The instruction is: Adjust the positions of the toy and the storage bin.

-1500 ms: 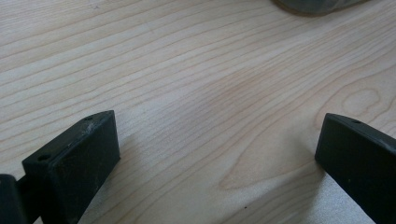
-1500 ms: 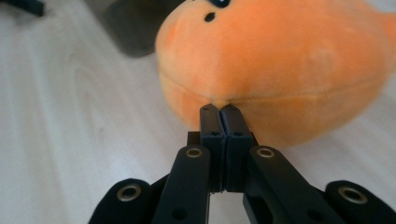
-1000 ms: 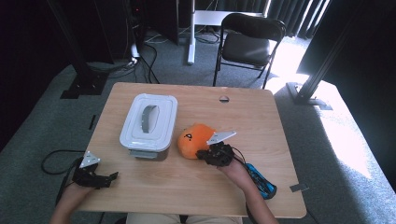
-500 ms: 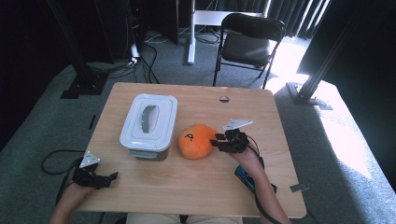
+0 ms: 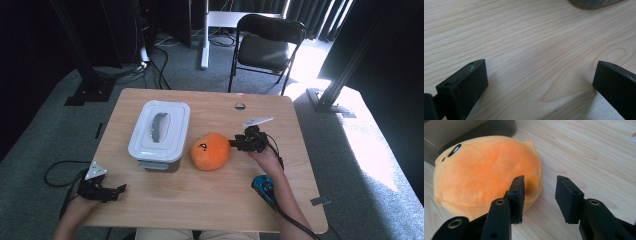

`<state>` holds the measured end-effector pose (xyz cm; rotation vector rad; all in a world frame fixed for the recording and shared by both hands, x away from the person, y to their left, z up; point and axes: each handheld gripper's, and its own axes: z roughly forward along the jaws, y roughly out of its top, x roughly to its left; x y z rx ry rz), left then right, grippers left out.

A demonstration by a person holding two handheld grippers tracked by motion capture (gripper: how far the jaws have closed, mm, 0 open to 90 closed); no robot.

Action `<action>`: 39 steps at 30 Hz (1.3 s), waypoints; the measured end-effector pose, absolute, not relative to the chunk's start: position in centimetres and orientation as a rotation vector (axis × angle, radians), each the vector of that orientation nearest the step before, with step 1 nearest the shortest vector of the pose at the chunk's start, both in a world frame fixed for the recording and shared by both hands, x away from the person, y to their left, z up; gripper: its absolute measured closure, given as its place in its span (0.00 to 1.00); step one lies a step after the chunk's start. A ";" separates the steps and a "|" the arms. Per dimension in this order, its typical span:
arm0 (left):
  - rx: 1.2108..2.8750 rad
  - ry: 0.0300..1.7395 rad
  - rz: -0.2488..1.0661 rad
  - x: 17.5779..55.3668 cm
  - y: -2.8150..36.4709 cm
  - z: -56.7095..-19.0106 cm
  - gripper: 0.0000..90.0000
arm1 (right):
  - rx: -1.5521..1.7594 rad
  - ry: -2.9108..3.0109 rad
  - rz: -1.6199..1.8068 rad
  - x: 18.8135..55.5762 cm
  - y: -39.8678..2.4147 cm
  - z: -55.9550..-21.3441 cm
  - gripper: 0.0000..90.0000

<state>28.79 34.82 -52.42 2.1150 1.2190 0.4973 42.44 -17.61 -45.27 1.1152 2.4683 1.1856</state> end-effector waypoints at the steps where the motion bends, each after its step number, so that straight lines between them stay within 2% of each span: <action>1: 2.115 1.219 0.497 28.8 34.8 -52.4 0.00 | 1.117 2.480 1.188 42.6 -17.6 -45.4 0.65; 3: 2.115 1.219 0.497 28.8 34.8 -52.4 0.00 | 1.119 2.491 1.195 42.6 -17.5 -45.5 0.68; 4: 2.116 1.219 0.497 28.8 34.8 -52.4 0.00 | 1.109 2.519 1.200 42.5 -17.6 -45.7 0.81; 5: 2.117 1.220 0.497 28.8 34.8 -52.4 0.00 | 1.103 2.524 1.195 42.4 -17.6 -45.7 0.87; 7: 2.118 1.219 0.498 28.8 34.8 -52.4 0.00 | 1.095 2.536 1.192 42.1 -17.7 -45.8 0.93; 9: 2.119 1.218 0.499 28.8 34.8 -52.4 0.00 | 1.076 2.539 1.200 41.6 -17.8 -45.8 0.95; 26: 2.123 1.219 0.506 28.8 34.7 -52.4 0.00 | 1.096 2.532 1.214 35.3 -17.3 -46.4 0.93; 39: 2.123 1.218 0.506 28.8 34.7 -52.4 0.00 | 1.088 2.550 1.269 33.0 -15.9 -46.8 0.80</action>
